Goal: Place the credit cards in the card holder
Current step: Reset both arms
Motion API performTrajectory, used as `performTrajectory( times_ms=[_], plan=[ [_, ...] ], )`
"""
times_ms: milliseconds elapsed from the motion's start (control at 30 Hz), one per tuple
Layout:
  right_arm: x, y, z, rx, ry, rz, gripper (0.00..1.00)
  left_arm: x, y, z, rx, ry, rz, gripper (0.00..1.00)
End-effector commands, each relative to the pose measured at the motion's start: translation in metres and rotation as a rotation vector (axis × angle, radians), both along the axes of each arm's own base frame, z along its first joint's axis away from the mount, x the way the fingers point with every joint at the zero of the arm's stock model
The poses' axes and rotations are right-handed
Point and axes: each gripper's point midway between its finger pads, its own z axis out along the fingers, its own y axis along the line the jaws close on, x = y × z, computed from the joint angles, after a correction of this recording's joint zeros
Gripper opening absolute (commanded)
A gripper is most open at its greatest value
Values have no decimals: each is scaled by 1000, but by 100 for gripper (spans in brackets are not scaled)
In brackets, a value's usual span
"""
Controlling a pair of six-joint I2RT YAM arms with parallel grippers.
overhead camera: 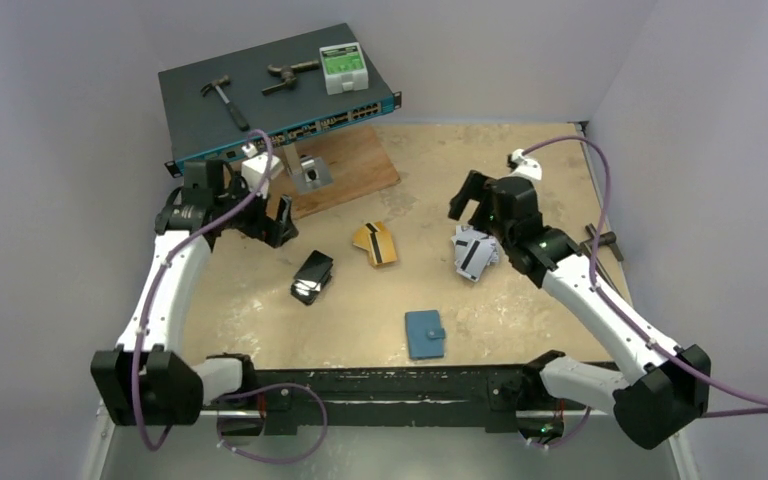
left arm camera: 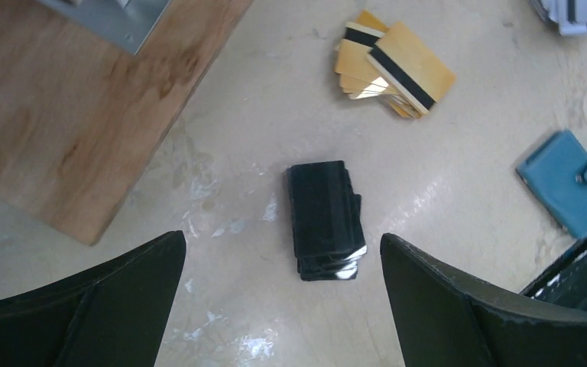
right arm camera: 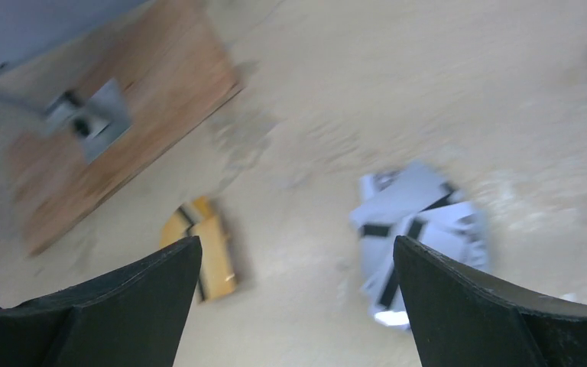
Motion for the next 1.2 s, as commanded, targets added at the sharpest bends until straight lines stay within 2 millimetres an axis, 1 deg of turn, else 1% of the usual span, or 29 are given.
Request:
performTrajectory(
  times_ms=[0, 67, 100, 167, 200, 233, 300, 367, 400, 433, 500, 533, 633, 667, 700, 733, 767, 833, 867, 900, 933, 967, 1000, 1033, 1067, 1100, 1167],
  plan=[
    [41, -80, 2, -202, -177, -225, 99, 42, 27, -9, -186, 65, 186, 100],
    [51, -111, -7, -293, -255, -359, 99, 60, 42, -18, -206, 47, 251, 100],
    [56, -122, -16, -317, -276, -395, 99, 67, 48, -24, -198, 28, 279, 100],
    [64, -141, -29, -364, -284, -455, 99, 78, 56, -34, -179, -21, 316, 100],
    [68, -149, -41, -376, -268, -483, 99, 85, 60, -37, -172, -60, 332, 100],
    [72, -156, -46, -375, -273, -504, 99, 87, 63, -45, -164, -78, 350, 100],
    [75, -170, -58, -390, -295, -533, 99, 95, 71, -51, -151, -144, 380, 100],
    [74, -183, -61, -391, -343, -563, 99, 104, 76, -54, -146, -202, 408, 100],
    [75, -187, -60, -381, -378, -563, 99, 104, 78, -59, -147, -221, 414, 100],
    [73, -194, -61, -386, -400, -565, 99, 109, 79, -57, -155, -275, 423, 100],
    [73, -202, -62, -395, -436, -571, 99, 109, 77, -61, -205, -287, 435, 100],
    [73, -204, -64, -400, -450, -561, 99, 111, 76, -62, -217, -309, 433, 100],
    [73, -207, -67, -389, -486, -550, 99, 112, 80, -78, -222, -312, 463, 100],
    [72, -206, -69, -380, -501, -549, 99, 110, 81, -84, -232, -329, 467, 100],
    [72, -206, -73, -379, -501, -546, 99, 107, 78, -85, -234, -354, 448, 100],
    [72, -204, -71, -379, -534, -531, 99, 104, 78, -87, -214, -353, 445, 100],
    [73, -201, -70, -397, -543, -506, 99, 104, 77, -86, -216, -373, 446, 100],
    [70, -192, -79, -391, -545, -444, 99, 101, 77, -85, -214, -390, 447, 100],
    [64, -197, -74, -408, -602, -467, 99, 99, 76, -82, -212, -418, 442, 100],
    [64, -198, -75, -419, -597, -469, 97, 92, 75, -87, -212, -442, 440, 100],
    [65, -196, -81, -421, -564, -456, 97, 87, 74, -89, -199, -476, 449, 100],
    [69, -193, -82, -401, -558, -450, 98, 82, 75, -93, -164, -509, 468, 100],
    [73, -192, -80, -396, -562, -449, 99, 81, 70, -94, -159, -570, 471, 100],
    [77, -194, -81, -402, -549, -457, 99, 83, 64, -88, -162, -613, 438, 100],
    [77, -193, -81, -400, -546, -454, 99, 83, 62, -94, -123, -557, 422, 100],
    [76, -193, -82, -398, -543, -453, 99, 85, 65, -100, -113, -512, 434, 100],
    [76, -194, -81, -396, -545, -456, 99, 86, 64, -86, -157, -574, 424, 100]
  ],
)
